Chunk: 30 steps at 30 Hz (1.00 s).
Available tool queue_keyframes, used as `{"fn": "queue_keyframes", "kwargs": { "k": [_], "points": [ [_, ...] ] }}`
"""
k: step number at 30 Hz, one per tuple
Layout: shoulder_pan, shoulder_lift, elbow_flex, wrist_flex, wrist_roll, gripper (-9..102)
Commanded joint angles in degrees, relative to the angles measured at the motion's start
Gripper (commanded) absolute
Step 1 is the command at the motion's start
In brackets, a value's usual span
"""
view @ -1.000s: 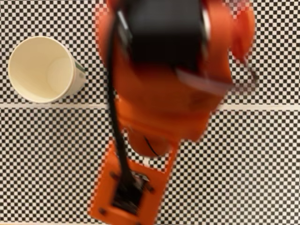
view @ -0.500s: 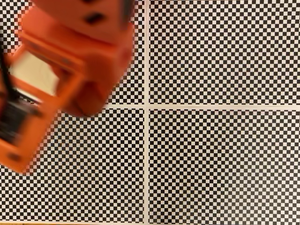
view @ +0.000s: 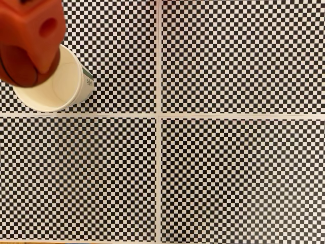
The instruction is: Grasp basketball and place into cup.
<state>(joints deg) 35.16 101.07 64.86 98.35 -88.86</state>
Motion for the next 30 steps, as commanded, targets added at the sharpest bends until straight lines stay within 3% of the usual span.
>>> {"fn": "queue_keyframes", "kwargs": {
  "k": [1,30],
  "points": [
    [0.97,1.58,0.09,-0.53,-0.44,17],
    [-0.97,-3.60,8.35,-10.28,1.32,24]
  ]
}}
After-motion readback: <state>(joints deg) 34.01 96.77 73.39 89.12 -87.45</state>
